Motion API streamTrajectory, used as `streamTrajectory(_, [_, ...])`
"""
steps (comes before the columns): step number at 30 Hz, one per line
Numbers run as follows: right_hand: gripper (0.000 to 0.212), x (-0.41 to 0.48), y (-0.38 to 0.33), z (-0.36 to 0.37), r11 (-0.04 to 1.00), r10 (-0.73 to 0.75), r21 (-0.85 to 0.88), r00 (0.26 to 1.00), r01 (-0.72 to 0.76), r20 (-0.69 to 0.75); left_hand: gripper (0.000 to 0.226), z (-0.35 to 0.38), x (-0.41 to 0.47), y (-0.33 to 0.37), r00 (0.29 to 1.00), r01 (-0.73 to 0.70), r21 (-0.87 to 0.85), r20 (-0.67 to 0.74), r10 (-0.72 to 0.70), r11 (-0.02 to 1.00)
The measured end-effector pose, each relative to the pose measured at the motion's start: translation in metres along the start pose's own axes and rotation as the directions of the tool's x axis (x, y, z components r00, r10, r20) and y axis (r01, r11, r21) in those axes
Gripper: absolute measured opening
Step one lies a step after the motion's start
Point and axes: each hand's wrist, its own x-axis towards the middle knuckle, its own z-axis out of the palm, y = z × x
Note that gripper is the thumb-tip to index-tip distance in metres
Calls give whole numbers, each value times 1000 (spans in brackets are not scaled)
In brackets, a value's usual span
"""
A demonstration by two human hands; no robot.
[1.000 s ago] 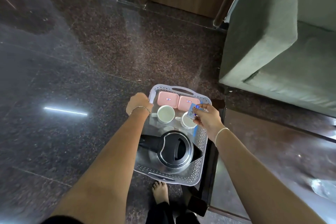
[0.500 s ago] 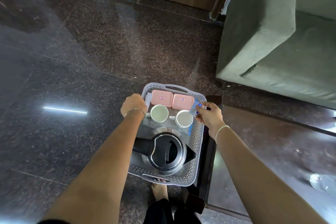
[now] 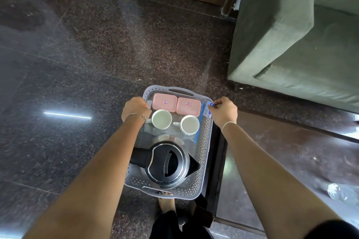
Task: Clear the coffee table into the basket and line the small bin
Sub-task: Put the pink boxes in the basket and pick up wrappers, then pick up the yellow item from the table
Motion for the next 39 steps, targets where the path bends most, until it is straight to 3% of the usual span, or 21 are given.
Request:
streamTrajectory(3, [10, 1, 0, 7, 960, -127, -251, 992, 121, -9, 13, 4, 3, -2, 1000, 1, -35, 14, -1, 999])
streamTrajectory(7, [12, 1, -2, 15, 755, -345, -574, 936, 318, 65, 8, 6, 5, 0, 999, -33, -44, 18, 33, 998])
streamTrajectory(11, [16, 4, -2, 18, 554, -415, -725, 891, 409, 186, 7, 9, 6, -1, 999, -42, -66, 29, 44, 997])
streamTrajectory(15, [24, -1, -1, 16, 442, -444, -763, 854, 471, 270, 9, 11, 3, -1, 998, -48, -82, 42, 51, 996])
streamTrajectory(18, [24, -9, 7, 8, 508, -489, -713, 843, 484, 224, 11, 9, -3, 4, 996, -70, -106, 47, 76, 992])
streamTrajectory(22, [23, -22, 16, -13, 758, -434, -510, 898, 406, 69, 10, 3, -20, 25, 995, -64, -196, 66, 79, 978])
streamTrajectory(25, [19, -41, 21, -38, 862, -381, -366, 925, 350, -14, 18, -1, -41, 49, 991, -78, -264, 82, 103, 961])
streamTrajectory(29, [18, -68, 32, -74, 902, -347, -285, 937, 325, -27, 13, -5, -78, 89, 976, -154, -298, 100, 192, 942])
streamTrajectory(33, [15, -98, 50, -117, 922, -332, -226, 942, 314, -46, 22, 2, -132, 124, 957, -213, -351, 112, 267, 912])
streamTrajectory(39, [11, -142, 115, -197, 943, -307, -176, 944, 283, -122, 24, 56, -246, 158, 926, -233, -442, 171, 336, 866])
